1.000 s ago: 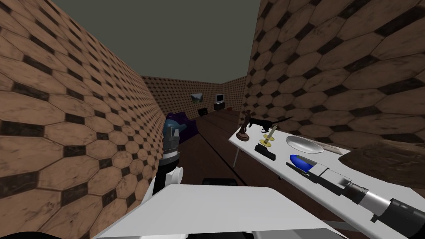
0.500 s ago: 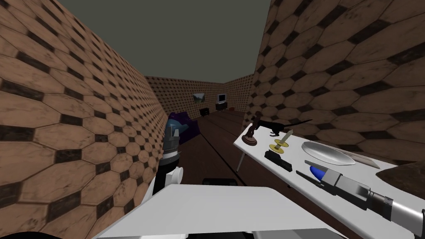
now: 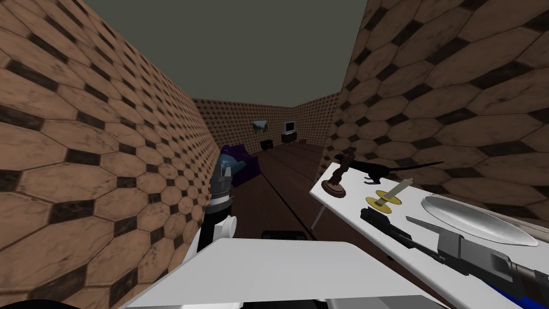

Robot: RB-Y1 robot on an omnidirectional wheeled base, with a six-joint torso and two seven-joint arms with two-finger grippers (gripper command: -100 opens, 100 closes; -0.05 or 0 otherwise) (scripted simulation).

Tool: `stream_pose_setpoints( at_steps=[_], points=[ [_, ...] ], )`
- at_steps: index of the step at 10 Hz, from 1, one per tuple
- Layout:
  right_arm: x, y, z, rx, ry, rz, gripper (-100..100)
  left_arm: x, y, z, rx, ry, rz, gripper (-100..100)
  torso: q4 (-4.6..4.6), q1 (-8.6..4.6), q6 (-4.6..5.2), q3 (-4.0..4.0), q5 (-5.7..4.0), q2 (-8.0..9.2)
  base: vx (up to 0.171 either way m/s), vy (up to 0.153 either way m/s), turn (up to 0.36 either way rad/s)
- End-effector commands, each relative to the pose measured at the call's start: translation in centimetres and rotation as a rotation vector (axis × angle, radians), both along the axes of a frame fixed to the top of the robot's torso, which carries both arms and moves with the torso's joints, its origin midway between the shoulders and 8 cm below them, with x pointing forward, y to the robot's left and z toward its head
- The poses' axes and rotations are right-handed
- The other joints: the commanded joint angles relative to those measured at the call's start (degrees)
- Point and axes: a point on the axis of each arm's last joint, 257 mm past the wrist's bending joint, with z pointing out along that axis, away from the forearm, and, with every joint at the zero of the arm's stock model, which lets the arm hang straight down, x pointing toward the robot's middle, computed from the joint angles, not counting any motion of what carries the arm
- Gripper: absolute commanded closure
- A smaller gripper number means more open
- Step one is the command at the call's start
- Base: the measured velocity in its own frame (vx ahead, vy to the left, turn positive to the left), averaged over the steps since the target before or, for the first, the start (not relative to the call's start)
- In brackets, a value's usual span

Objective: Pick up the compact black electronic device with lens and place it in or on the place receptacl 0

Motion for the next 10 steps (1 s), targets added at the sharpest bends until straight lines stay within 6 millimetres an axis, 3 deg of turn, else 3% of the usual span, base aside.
stream_pose_setpoints(
  at_steps=[1, 3, 4, 8, 10],
  points=[
    [-2.0, -1.0, -0.8, -0.037, 0.066, 0.024, -100, 0.0, 0.0, 0.0, 0.0, 0.0, 0.0, 0, 0.0, 0.0, 0.0, 0.0, 0.0, 0.0, 0.147, 0.058, 0.1],
    [-4.9, -2.0, -1.8, -0.074, 0.158, 0.05, -100, 0.0, 0.0, 0.0, 0.0, 0.0, 0.0, 0, -0.04, 0.05, -0.01, -0.11, 0.01, -0.2, 0.2, 0.061, 0.11],
    [-4.9, -2.0, -1.8, -0.074, 0.158, 0.05, -100, 0.0, 0.0, 0.0, 0.0, 0.0, 0.0, 0, -0.07, -0.01, -0.01, -0.16, 0.0, -0.27, 0.117, 0.009, 0.031],
    [-11.8, -2.8, -4.3, -0.102, 0.339, 0.057, -100, 0.0, 0.0, 0.0, 0.0, 0.0, 0.0, 0, 0.02, -0.27, 0.03, 0.04, -0.07, 0.07, 0.109, -0.017, 0.071],
    [-12.9, -2.8, -4.7, -0.101, 0.365, 0.054, -100, 0.0, 0.0, 0.0, 0.0, 0.0, 0.0, 0, 0.04, -0.31, 0.04, 0.09, -0.08, 0.16, 0.076, -0.026, 0.023]
  ],
)
